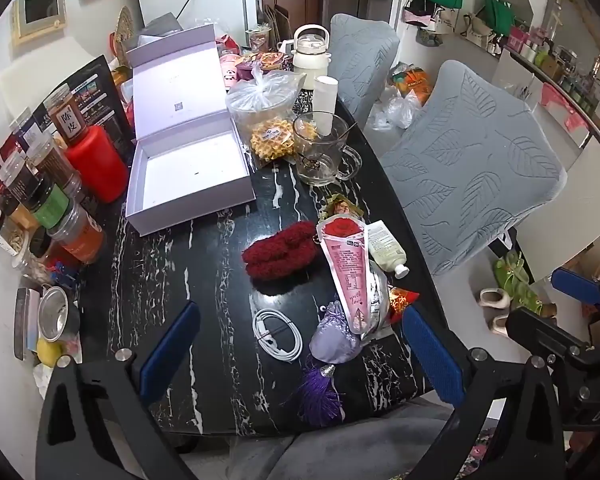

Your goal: Organize soft objects

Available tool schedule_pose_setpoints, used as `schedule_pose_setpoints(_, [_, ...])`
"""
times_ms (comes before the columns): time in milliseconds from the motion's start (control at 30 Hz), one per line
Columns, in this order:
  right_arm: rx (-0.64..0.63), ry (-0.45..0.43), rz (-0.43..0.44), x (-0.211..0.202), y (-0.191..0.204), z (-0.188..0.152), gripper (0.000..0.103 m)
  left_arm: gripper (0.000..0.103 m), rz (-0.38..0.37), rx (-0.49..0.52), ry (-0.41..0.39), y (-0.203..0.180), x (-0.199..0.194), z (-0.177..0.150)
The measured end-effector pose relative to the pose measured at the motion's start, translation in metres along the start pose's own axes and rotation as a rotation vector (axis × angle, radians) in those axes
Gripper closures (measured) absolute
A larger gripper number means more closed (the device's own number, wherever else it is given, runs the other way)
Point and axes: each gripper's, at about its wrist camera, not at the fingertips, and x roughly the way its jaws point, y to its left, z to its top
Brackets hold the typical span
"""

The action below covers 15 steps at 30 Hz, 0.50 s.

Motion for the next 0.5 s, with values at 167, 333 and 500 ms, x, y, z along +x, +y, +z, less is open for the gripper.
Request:
schedule_pose_setpoints(167, [-0.003, 0.0, -0.005, -0.0008, 0.0, -0.0002, 0.0, 0.0, -0.008, -0.002, -0.009, 0.0002, -0.0017, 0.0006])
schedule_pose_setpoints(333, [0.0, 0.0, 0.001, -0.0026, -0.0037, 0.0013, 0.0, 0.0, -0.006, 0.007, -0.007, -0.0046, -0.0023, -0.001])
schedule_pose_setpoints(500, [-0.003, -0.003, -0.002, -0.0025, 0.0, 0.0001, 0.0, 0.0, -0.005, 0.007, -0.017, -0.0029, -0.0078, -0.0008])
